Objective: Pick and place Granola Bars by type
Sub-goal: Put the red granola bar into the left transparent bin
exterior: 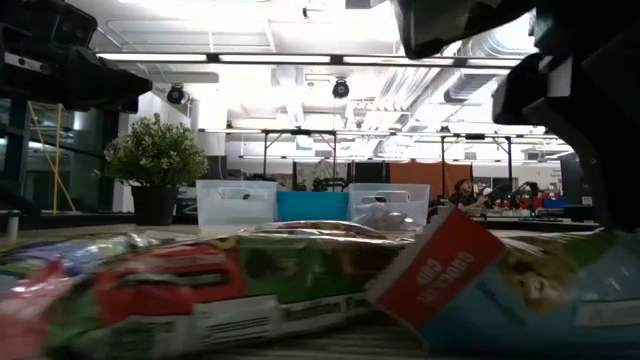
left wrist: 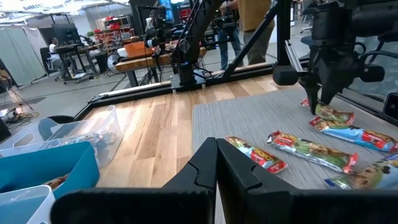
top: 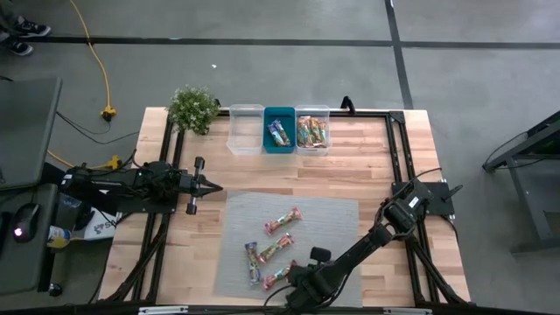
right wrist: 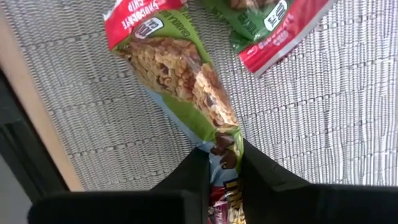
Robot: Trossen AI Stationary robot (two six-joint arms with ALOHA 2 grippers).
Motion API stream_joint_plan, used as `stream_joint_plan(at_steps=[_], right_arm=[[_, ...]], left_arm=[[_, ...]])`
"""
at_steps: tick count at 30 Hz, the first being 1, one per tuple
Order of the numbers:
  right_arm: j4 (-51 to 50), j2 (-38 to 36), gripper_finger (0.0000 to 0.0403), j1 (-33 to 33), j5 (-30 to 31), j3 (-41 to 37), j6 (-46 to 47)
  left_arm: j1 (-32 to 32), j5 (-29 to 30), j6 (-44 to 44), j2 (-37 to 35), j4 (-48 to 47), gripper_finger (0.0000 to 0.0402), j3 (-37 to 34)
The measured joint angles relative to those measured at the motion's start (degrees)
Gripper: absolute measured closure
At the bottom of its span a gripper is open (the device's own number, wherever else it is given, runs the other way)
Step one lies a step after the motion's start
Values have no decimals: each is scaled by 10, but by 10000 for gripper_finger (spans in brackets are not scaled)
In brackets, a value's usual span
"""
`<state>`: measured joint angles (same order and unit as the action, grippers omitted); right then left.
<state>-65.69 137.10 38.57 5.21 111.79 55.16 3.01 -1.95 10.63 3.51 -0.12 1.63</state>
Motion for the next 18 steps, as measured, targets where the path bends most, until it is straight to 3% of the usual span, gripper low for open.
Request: stream_joint_plan(at_steps=[12,18], right_arm=[[-2,-36,372,-15,-6,-6,16],[64,-80,365,-28,-28,-3,0]], left_arm=[[0,0,0,0,0,401,0],[0,0,0,0,0,401,0]])
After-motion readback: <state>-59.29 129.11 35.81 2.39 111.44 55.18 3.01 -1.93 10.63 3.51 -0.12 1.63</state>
